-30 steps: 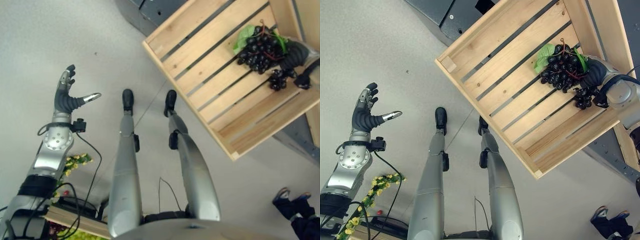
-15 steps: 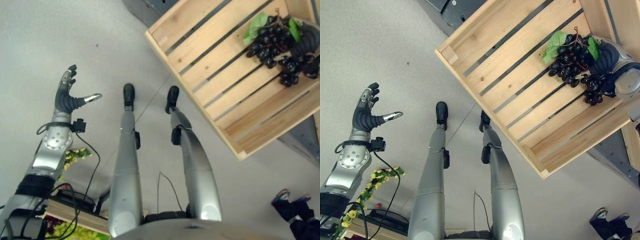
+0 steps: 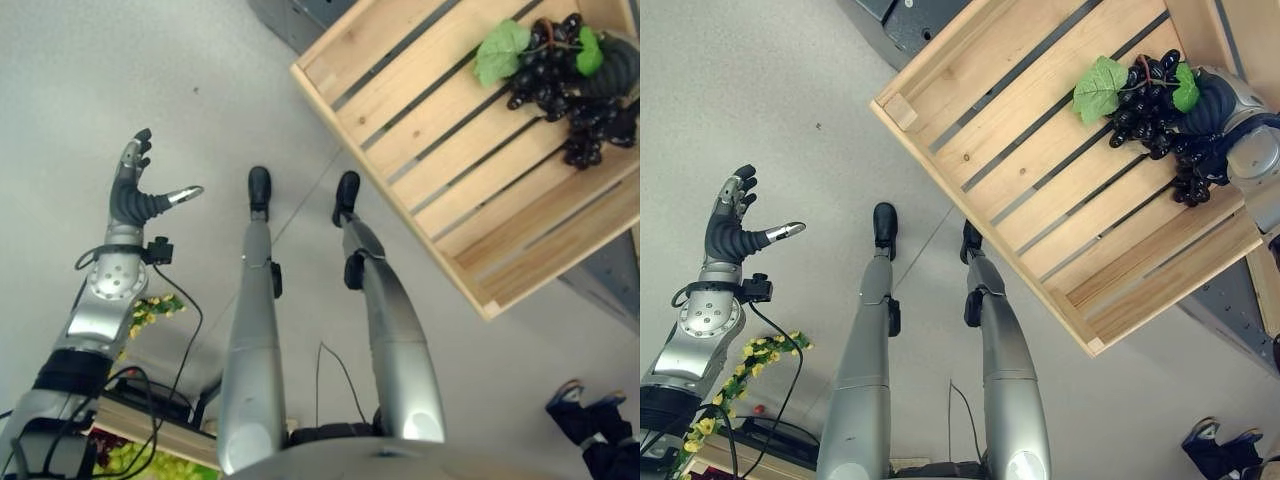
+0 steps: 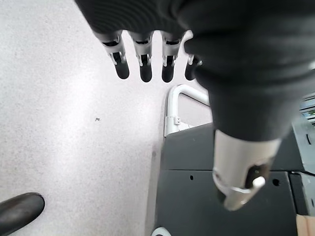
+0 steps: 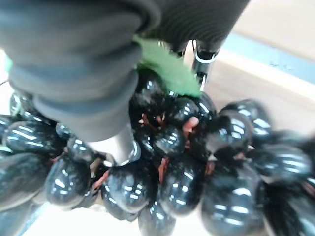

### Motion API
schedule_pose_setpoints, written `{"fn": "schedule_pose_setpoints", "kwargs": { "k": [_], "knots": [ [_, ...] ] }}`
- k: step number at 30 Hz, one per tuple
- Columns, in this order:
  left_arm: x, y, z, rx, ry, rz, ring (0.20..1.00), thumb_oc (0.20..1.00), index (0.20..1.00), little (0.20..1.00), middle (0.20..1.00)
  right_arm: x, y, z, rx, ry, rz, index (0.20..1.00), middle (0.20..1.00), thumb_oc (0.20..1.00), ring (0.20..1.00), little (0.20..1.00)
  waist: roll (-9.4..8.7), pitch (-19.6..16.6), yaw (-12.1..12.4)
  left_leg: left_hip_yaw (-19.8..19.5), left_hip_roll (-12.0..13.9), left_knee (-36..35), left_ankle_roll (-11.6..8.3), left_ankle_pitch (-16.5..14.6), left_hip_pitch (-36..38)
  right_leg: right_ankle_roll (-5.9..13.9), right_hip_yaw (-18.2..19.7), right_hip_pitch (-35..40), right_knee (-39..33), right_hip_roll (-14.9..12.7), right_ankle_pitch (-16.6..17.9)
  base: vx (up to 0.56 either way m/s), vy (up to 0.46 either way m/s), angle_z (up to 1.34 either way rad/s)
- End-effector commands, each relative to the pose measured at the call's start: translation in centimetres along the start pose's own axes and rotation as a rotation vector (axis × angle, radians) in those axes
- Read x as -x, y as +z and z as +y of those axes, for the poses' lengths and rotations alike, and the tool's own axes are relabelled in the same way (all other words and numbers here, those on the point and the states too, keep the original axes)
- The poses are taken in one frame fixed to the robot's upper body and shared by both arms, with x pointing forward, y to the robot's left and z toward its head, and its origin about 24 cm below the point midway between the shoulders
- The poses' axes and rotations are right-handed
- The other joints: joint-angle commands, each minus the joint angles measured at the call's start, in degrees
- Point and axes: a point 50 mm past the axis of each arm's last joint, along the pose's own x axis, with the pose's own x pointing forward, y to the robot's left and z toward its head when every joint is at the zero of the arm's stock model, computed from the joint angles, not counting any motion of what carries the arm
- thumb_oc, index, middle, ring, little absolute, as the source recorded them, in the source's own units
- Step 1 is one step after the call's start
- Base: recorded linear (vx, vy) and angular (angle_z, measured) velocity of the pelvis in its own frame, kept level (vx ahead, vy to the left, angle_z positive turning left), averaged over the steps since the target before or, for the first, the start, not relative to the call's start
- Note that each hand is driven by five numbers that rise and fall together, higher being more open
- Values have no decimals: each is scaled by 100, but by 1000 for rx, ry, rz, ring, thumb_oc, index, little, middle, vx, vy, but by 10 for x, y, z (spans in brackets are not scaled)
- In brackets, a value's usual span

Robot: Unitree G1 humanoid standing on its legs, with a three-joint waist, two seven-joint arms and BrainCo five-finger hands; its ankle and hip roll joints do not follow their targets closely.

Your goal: Pick up the fruits from the basket on one side to the basket on the other side

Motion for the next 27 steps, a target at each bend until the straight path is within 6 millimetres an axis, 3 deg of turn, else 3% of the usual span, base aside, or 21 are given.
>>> {"fn": "schedule_pose_setpoints", "kwargs": {
  "k": [1,9,12,16,17,19,21,27],
  "knots": [
    [3,16,-3,31,24,-96,1000,1000,1000,1000,1000,-11,39,43,5,134,-134,200,200,200,200,200,275,28,-66,-258,142,6,-100,-322,353,816,8,270,337,-249,-505,0,0,0],
    [2,17,-4,35,23,-103,1000,1000,1000,1000,1000,-9,41,45,-35,144,-151,200,200,200,200,200,249,28,-77,-278,153,-15,-102,-314,381,818,4,316,303,-251,-498,0,0,0],
    [2,19,-4,40,18,-112,1000,1000,1000,1000,1000,-4,59,51,-137,192,-251,200,200,200,200,200,230,28,-87,-273,156,-16,-107,-310,393,820,13,326,295,-242,-490,0,0,0],
    [3,23,-1,30,-5,-139,1000,1000,1000,1000,1000,13,76,62,-274,306,-387,200,200,200,200,200,214,28,-82,-279,149,-4,-117,-300,417,827,2,350,310,-247,-488,0,0,0],
    [5,25,0,21,-27,-153,1000,1000,1000,1000,1000,28,96,69,-400,403,-506,200,200,200,200,200,207,28,-99,-274,146,18,-130,-295,442,830,-13,401,308,-262,-485,0,0,0],
    [5,26,-1,15,-40,-159,1000,1000,1000,1000,1000,32,98,72,-454,432,-523,200,200,200,200,200,210,28,-82,-282,141,28,-132,-296,460,831,-19,422,315,-270,-485,-6,-3,2],
    [4,30,-2,-1,-70,-178,1000,1000,1000,1000,1000,52,115,85,-624,589,-626,200,200,200,200,200,226,28,-59,-277,117,62,-143,-303,572,838,-22,556,312,-292,-469,-23,-3,6],
    [0,30,-6,-10,-106,-185,1000,1000,1000,1000,1000,80,136,102,-809,786,-736,200,200,200,200,200,269,28,22,-271,72,129,-141,-360,947,864,-76,1011,293,-349,-439,-29,21,10]
  ]
}}
